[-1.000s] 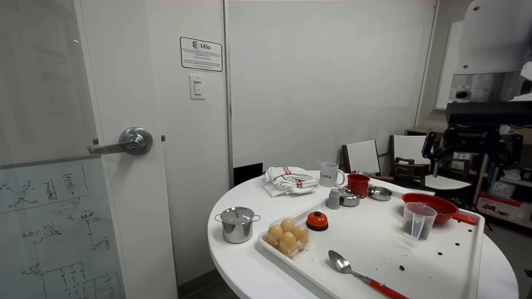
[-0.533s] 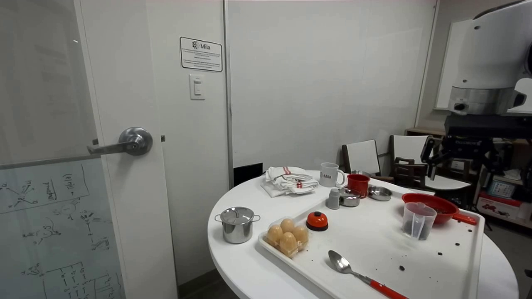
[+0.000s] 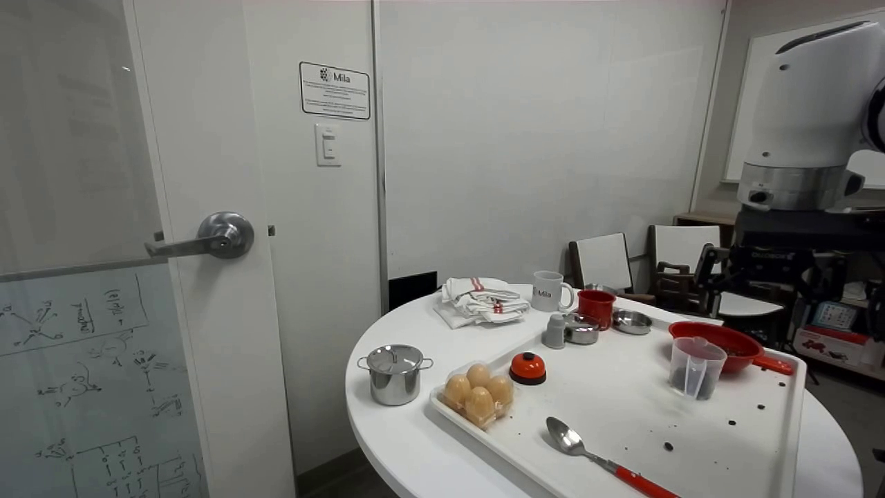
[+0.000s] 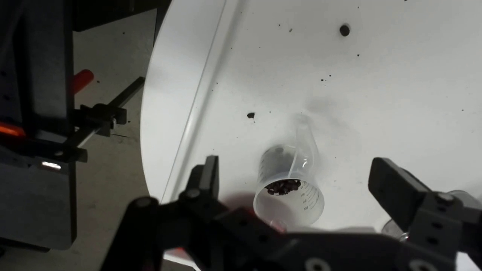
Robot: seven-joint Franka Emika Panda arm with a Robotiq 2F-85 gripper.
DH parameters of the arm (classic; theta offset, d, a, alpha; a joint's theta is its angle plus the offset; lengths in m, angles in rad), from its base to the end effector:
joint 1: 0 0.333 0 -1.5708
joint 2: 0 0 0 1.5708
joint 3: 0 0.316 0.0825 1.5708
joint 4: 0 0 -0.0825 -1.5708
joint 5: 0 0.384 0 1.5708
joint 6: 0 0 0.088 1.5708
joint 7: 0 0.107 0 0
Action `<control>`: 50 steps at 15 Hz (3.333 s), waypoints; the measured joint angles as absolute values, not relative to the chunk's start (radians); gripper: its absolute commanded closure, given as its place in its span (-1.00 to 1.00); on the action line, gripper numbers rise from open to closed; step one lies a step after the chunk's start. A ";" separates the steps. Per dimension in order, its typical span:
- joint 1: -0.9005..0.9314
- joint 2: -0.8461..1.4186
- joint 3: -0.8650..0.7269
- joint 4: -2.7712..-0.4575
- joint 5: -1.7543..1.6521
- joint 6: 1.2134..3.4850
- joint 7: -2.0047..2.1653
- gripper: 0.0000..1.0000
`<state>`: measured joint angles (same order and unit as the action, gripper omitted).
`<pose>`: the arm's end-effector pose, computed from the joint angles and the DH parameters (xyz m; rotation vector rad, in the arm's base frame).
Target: Pour some contents from the clear jar into the orange bowl then put the jar on the table
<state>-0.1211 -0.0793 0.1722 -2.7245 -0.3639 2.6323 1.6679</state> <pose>0.3968 0.0277 0.2467 2.3908 -1.8127 0.1983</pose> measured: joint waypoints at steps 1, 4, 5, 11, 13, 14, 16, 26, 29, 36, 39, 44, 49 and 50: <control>-0.113 -0.079 0.163 -2.724 -0.364 2.628 1.668 -1.00; -0.093 -0.059 0.145 -2.701 -0.364 2.606 1.668 -1.00; -0.087 -0.043 0.138 -2.687 -0.362 2.601 1.668 -1.00; -0.074 0.064 0.056 -2.616 -0.327 2.614 1.655 -1.00; -0.074 0.092 0.022 -2.603 -0.304 2.631 1.639 -1.00; -0.074 0.103 0.007 -2.599 -0.290 2.640 1.627 -1.00; -0.073 0.128 -0.015 -2.592 -0.261 2.663 1.607 -1.00; -0.037 0.332 -0.060 -2.466 -0.121 2.690 1.515 -1.00; -0.006 0.394 -0.091 -2.418 -0.120 2.688 1.513 -1.00; 0.045 0.515 -0.139 -2.324 -0.111 2.673 1.513 -0.05; 0.050 0.538 -0.142 -2.301 -0.102 2.663 1.513 0.44; 0.058 0.547 -0.142 -2.288 -0.093 2.657 1.511 0.89; 0.059 0.503 -0.129 -2.309 -0.046 2.641 1.465 0.88; 0.055 0.479 -0.127 -2.324 -0.026 2.641 1.447 0.88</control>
